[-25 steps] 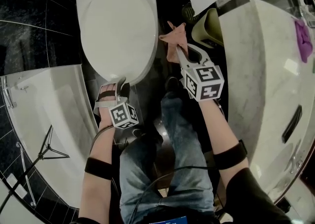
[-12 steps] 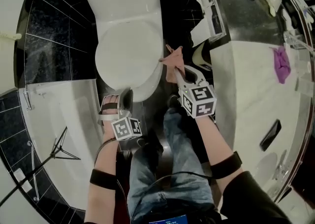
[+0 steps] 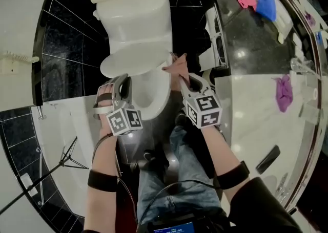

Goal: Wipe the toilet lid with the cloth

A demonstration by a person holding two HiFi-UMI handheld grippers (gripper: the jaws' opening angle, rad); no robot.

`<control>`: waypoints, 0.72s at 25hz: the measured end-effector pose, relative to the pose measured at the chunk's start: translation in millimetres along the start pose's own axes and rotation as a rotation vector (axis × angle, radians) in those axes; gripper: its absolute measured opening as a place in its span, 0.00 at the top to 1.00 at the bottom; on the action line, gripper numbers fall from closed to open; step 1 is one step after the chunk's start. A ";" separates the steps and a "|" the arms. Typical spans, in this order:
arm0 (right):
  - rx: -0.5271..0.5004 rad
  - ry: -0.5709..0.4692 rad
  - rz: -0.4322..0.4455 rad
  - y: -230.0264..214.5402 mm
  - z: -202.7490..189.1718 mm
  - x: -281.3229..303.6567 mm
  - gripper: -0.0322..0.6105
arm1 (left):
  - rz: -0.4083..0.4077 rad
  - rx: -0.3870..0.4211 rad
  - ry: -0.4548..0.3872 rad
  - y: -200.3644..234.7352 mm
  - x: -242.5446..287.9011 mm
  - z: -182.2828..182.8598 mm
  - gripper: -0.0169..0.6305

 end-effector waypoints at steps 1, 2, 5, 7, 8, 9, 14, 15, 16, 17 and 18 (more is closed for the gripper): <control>0.001 -0.002 0.005 -4.8 5.7 2.7 0.83 | 0.010 -0.008 0.008 13.1 4.9 4.3 0.91; 0.003 -0.004 0.012 -10.1 11.4 5.1 0.83 | 0.019 -0.018 0.017 25.5 10.4 9.1 0.91; 0.009 -0.003 0.024 -25.6 27.1 11.4 0.83 | 0.044 -0.044 0.035 60.5 30.0 23.2 0.91; 0.006 0.000 0.035 -30.7 37.6 15.2 0.83 | 0.057 -0.046 0.041 79.5 42.5 26.9 0.91; 0.004 0.000 0.043 -31.4 43.8 17.5 0.83 | 0.064 -0.047 0.044 88.5 48.4 27.9 0.91; 0.003 -0.001 0.051 -31.8 49.7 19.9 0.83 | 0.069 -0.054 0.046 97.9 53.6 30.0 0.91; -0.015 -0.001 0.059 -30.6 70.0 32.0 0.83 | 0.072 -0.063 0.034 140.4 82.4 36.2 0.91; -0.023 -0.004 0.057 -29.3 74.7 33.6 0.83 | 0.071 -0.060 0.030 148.9 89.1 36.5 0.91; -0.031 -0.007 0.053 -28.0 79.5 34.4 0.83 | 0.068 -0.057 0.026 157.0 95.7 36.8 0.91; -0.036 -0.009 0.048 -26.6 83.6 34.4 0.83 | 0.064 -0.056 0.023 164.4 101.9 36.9 0.91; -0.036 -0.011 0.040 -25.3 86.7 34.1 0.83 | 0.060 -0.053 0.020 171.1 107.6 36.8 0.91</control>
Point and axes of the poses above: the fingertips, and each gripper's own axes: x forward along the fingers, y to its left, z out of its top, the point moved 9 cm from there along -x, backward along the fingers, and after that the axes turned 8 degrees about -z, right-handed, at the moved point
